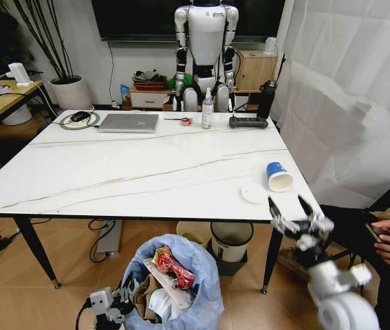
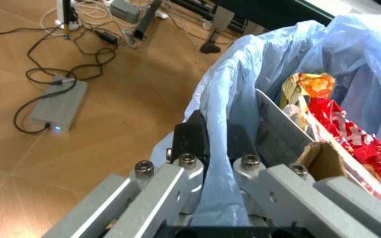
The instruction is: Pick up the trash bin and place the trash from the table into it.
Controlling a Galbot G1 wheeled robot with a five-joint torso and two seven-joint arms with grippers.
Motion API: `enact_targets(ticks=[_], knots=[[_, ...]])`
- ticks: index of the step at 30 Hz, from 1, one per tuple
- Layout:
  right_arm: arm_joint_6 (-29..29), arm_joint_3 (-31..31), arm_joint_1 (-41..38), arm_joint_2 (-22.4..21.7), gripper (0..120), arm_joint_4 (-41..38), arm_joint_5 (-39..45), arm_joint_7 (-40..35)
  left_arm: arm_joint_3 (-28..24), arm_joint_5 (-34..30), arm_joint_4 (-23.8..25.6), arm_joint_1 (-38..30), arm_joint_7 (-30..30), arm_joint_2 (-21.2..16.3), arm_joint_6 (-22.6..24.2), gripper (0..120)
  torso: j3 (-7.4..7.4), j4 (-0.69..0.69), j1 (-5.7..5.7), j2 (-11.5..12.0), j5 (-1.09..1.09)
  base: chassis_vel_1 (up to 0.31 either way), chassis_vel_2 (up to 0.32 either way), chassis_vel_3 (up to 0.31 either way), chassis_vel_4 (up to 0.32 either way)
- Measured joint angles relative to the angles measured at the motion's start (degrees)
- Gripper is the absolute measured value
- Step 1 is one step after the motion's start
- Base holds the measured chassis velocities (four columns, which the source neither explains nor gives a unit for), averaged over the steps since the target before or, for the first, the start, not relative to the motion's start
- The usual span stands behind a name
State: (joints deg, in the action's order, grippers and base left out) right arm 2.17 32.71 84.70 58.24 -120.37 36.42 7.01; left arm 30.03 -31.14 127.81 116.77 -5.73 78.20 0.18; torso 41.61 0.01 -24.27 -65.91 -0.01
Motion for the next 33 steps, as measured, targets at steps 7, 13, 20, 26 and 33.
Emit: enact_targets(ticks=[7,13,20,26,33], knots=[[-13.96,-6.62,-9.36,-9.17,100,-0.23,3.91,-8.69,1.85,0.79,1.32,1.18,0.04,1.64,-0.06,0,0.0,-0.01,0.0,0.0,0.02,0.0,0.0,0.0,0.0],[-24.94,-15.99,-20.43,-10.39,100,2.94,4.89,-10.09,2.49,2.28,2.14,1.75,0.13,4.11,-0.08,0,0.01,0.02,0.0,0.0,0.01,0.0,0.0,0.0,0.0],[-32.99,-21.29,-25.07,-10.01,100,5.02,5.63,-10.22,1.96,3.77,2.26,1.58,0.2,6.1,-0.36,0,0.0,0.0,0.0,0.0,0.01,0.0,0.0,0.0,0.0],[-34.7,-23.0,-26.9,-9.46,100,7.0,5.62,-10.23,1.27,4.56,1.48,1.18,0.28,6.95,-0.63,0,0.0,0.0,0.0,0.0,0.0,0.0,0.0,0.0,0.0],[-35.16,-24.21,-29.0,-8.66,100,10.27,5.42,-10.11,0.99,4.86,1.18,0.88,0.29,7.29,-0.65,0,0.0,0.0,0.0,0.0,0.01,0.0,0.0,0.0,0.0]])
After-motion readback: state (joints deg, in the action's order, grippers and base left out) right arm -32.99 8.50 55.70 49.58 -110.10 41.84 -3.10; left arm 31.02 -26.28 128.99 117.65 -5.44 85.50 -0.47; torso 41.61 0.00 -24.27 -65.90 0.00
